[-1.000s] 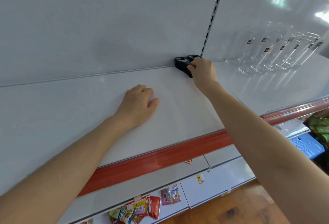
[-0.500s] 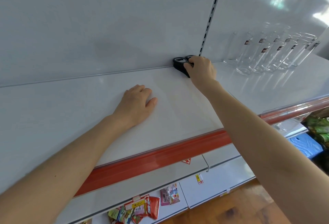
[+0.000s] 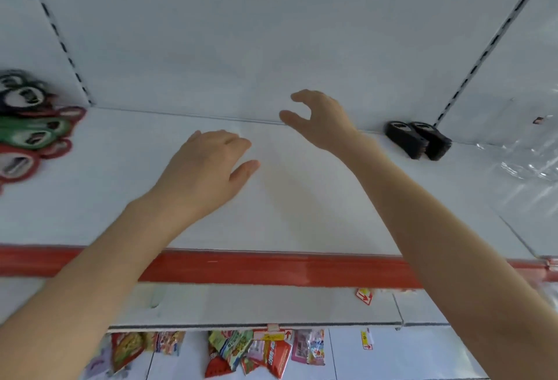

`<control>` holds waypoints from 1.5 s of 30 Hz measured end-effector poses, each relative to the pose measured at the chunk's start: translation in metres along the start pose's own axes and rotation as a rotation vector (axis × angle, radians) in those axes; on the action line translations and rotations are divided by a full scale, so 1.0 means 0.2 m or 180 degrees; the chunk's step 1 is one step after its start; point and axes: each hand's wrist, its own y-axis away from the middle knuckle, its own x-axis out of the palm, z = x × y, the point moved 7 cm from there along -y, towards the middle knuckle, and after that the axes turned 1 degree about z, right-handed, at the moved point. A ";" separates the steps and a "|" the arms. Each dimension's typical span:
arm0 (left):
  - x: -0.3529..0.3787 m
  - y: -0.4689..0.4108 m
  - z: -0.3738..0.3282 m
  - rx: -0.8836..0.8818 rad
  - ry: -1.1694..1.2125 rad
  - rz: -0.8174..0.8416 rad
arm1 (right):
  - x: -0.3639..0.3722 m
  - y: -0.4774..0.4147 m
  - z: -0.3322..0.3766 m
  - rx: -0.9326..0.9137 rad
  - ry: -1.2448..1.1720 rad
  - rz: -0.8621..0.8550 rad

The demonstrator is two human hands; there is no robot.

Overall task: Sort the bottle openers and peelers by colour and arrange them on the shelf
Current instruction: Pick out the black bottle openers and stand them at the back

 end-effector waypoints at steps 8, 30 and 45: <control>-0.36 0.57 0.63 -0.0724 -0.0390 -0.0112 | 0.44 -0.10 1.00 -0.0863 -0.0411 0.0448; -0.86 1.23 1.69 -0.1357 -0.0411 -0.0590 | 0.98 -0.42 2.00 -0.0759 -0.0140 0.0311; -0.69 0.71 1.94 -0.1120 0.0227 -0.0595 | 1.00 -0.84 1.55 0.0512 -0.1283 0.0007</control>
